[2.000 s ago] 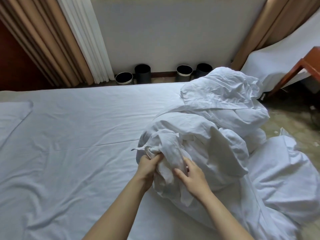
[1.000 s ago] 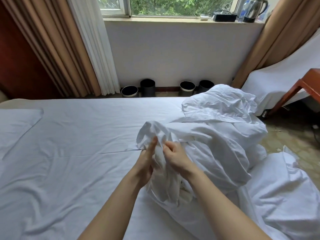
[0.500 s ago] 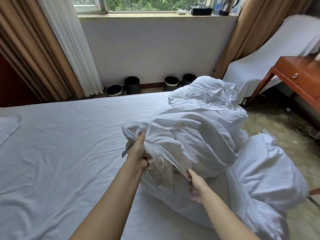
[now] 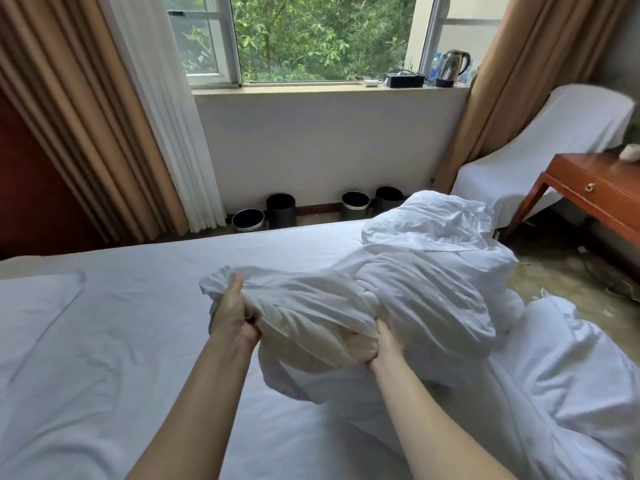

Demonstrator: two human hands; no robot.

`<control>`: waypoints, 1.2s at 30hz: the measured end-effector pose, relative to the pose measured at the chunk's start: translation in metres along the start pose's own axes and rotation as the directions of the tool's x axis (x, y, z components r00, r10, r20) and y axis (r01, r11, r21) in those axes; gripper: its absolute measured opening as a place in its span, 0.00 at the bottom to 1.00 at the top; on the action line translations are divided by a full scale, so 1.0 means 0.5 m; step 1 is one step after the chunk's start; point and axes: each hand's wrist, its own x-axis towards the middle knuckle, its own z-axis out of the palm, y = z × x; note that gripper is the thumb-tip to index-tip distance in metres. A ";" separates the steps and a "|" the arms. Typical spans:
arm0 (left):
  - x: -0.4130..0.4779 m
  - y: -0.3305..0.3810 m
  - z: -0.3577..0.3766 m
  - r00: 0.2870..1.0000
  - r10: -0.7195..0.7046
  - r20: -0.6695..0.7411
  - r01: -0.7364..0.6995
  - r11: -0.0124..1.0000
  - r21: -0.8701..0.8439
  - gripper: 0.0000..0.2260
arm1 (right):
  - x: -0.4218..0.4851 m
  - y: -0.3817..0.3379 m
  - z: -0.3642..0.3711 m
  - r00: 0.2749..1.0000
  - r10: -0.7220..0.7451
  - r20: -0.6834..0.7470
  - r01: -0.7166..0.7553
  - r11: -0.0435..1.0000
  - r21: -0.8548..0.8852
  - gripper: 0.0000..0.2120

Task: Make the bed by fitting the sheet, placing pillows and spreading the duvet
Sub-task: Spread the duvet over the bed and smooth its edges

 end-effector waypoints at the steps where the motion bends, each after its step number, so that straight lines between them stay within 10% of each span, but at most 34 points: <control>1: 0.011 0.032 -0.020 1.000 0.009 -0.009 -0.009 1.000 -0.008 0.22 | -0.032 -0.008 0.036 0.993 -0.106 -0.060 0.104 0.994 -0.035 0.22; 5: 0.044 0.151 -0.099 0.999 0.047 -0.028 -0.049 0.996 -0.071 0.22 | -0.110 -0.036 0.173 0.895 -0.439 0.076 0.445 0.882 -0.155 0.11; 13: 0.037 0.378 -0.269 0.993 0.098 -0.069 -0.104 0.991 -0.081 0.10 | -0.279 0.057 0.432 0.708 -0.510 0.488 0.702 0.584 -0.408 0.15; 20: 0.027 0.359 -0.403 0.969 0.042 -0.244 -0.040 0.999 0.012 0.04 | -0.292 0.230 0.407 0.812 -0.354 0.465 0.583 0.431 -0.689 0.11; 26: 0.027 0.271 -0.435 0.948 0.022 -0.319 0.001 0.997 0.072 0.24 | -0.276 0.336 0.228 0.970 -0.124 0.211 0.238 0.673 -0.700 0.10; 29: 0.003 0.236 -0.417 0.947 -0.007 -0.322 0.033 0.997 0.076 0.13 | -0.277 0.382 0.144 0.995 0.042 0.094 0.016 0.838 -0.545 0.25; 34: -0.063 0.174 -0.375 0.990 -0.061 -0.128 0.076 0.991 0.113 0.07 | -0.293 0.418 0.082 0.999 0.041 0.028 -0.020 0.847 -0.532 0.28; 36: -0.072 0.155 -0.377 0.995 -0.070 -0.077 0.086 0.971 0.224 0.20 | -0.302 0.415 0.069 0.999 0.011 0.039 0.013 0.828 -0.560 0.25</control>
